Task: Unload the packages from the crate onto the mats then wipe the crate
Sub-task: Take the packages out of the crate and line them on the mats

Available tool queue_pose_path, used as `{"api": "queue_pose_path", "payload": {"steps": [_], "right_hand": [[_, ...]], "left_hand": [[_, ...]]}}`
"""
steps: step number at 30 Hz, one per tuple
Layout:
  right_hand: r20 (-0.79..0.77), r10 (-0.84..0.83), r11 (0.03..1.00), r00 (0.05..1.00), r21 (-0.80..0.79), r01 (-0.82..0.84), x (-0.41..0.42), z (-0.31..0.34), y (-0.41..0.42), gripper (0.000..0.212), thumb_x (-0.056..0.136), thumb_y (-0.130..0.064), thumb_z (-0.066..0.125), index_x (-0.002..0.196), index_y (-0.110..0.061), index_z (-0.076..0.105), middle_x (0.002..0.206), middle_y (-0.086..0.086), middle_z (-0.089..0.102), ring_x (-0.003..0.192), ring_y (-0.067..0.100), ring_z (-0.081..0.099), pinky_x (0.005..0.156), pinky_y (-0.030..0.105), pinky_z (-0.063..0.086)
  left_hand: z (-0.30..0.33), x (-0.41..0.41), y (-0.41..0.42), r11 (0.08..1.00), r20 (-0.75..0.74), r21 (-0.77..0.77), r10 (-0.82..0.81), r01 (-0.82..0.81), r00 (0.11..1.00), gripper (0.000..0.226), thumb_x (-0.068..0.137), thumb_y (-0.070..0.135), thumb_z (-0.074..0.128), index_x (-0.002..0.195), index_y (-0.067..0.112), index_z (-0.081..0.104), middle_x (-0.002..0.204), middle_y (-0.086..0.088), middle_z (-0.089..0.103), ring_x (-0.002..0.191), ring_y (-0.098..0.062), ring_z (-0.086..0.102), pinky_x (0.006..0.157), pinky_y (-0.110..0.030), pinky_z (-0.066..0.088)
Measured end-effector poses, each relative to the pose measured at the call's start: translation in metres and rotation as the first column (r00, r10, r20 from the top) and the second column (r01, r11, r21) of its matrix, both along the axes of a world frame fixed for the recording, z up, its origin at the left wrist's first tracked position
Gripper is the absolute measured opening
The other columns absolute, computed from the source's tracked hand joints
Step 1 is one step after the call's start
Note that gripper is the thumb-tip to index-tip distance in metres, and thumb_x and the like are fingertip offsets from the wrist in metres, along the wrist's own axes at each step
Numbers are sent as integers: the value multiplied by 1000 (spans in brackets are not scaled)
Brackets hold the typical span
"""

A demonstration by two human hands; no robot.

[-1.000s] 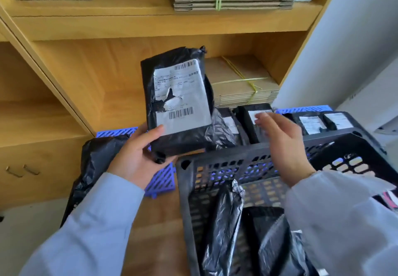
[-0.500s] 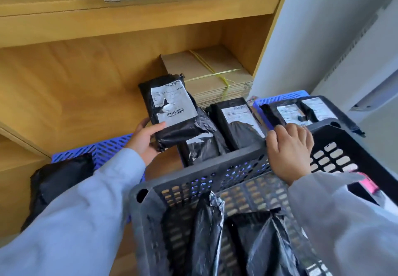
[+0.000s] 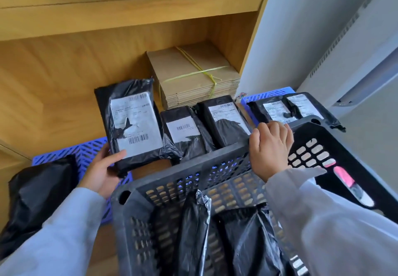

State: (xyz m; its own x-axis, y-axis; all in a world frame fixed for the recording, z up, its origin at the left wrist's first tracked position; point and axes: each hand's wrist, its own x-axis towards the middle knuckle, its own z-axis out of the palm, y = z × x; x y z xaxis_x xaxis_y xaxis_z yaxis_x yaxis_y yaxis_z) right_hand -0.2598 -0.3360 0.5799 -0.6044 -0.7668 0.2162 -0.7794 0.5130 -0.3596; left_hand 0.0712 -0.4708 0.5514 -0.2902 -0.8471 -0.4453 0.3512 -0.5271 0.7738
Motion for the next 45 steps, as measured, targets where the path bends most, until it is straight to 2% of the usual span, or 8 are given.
{"api": "queue_pose_path", "payload": {"steps": [8, 15, 18, 24, 28, 33, 41, 45], "right_hand": [[462, 119, 987, 879, 40, -154, 1, 53, 3, 56, 88, -65, 45, 132, -31, 55, 138, -5, 52, 138, 14, 35, 122, 44, 5], [947, 320, 942, 14, -320, 105, -23, 103, 4, 83, 78, -51, 76, 148, -34, 36, 138, -8, 52, 121, 15, 56, 100, 47, 50], [929, 340, 928, -147, -307, 209, -60, 103, 13, 65, 77, -32, 81, 135, -20, 53, 127, 5, 66, 116, 30, 64, 87, 48, 58], [944, 297, 919, -140, -244, 309, -184, 103, 35, 32, 85, -14, 72, 115, -6, 64, 107, 14, 72, 93, 30, 73, 75, 40, 61], [957, 200, 901, -208, -97, 423, -266, 78, 30, 23, 87, -13, 71, 107, -5, 66, 101, 12, 69, 94, 27, 69, 69, 38, 62], [979, 20, 929, -204, 57, 366, -322, 9, 14, 32, 88, -16, 70, 118, -9, 61, 115, 12, 64, 102, 24, 64, 63, 37, 62], [975, -184, 946, -124, 210, 248, -336, -64, -19, 8, 95, -16, 61, 93, -10, 56, 96, 8, 57, 86, 21, 58, 79, 41, 57], [950, -303, 935, 77, 280, 217, -333, -72, -19, 7, 95, -17, 59, 93, -11, 55, 94, 11, 56, 76, 26, 58, 58, 42, 58]], "left_hand": [[111, -61, -8, 937, 30, -298, -182, 182, 983, 41, 87, -1, 52, 123, 19, 60, 113, -4, 71, 94, -20, 70, 65, -29, 53], [142, -181, 42, 946, 29, -235, -221, 221, 975, 56, 78, 7, 66, 133, 12, 55, 126, -12, 65, 93, -23, 67, 69, -29, 52], [140, -233, 66, 950, -2, -217, -231, 225, 973, 58, 78, 8, 64, 135, 9, 54, 126, -14, 64, 92, -24, 69, 61, -25, 54], [126, -336, 100, 888, 271, -291, -282, 357, 921, 69, 79, 32, 75, 141, 24, 46, 135, 4, 59, 122, -15, 56, 101, -34, 44], [103, -354, 117, 757, 832, -314, -71, 573, 550, 57, 86, 43, 68, 138, 31, 50, 140, 11, 50, 130, -7, 43, 102, -25, 33], [75, -356, 135, 579, 952, -305, 216, 756, 219, 36, 97, 38, 49, 130, 28, 58, 128, 3, 63, 124, -24, 49, 106, -40, 37], [73, -360, 136, 656, 964, -263, 205, 707, 169, 36, 97, 44, 47, 132, 39, 56, 137, 14, 56, 142, -19, 32, 109, -41, 32], [79, -362, 138, 659, 967, -255, 195, 708, 166, 35, 97, 43, 48, 131, 39, 56, 136, 15, 56, 141, -18, 32, 108, -41, 33]]}}
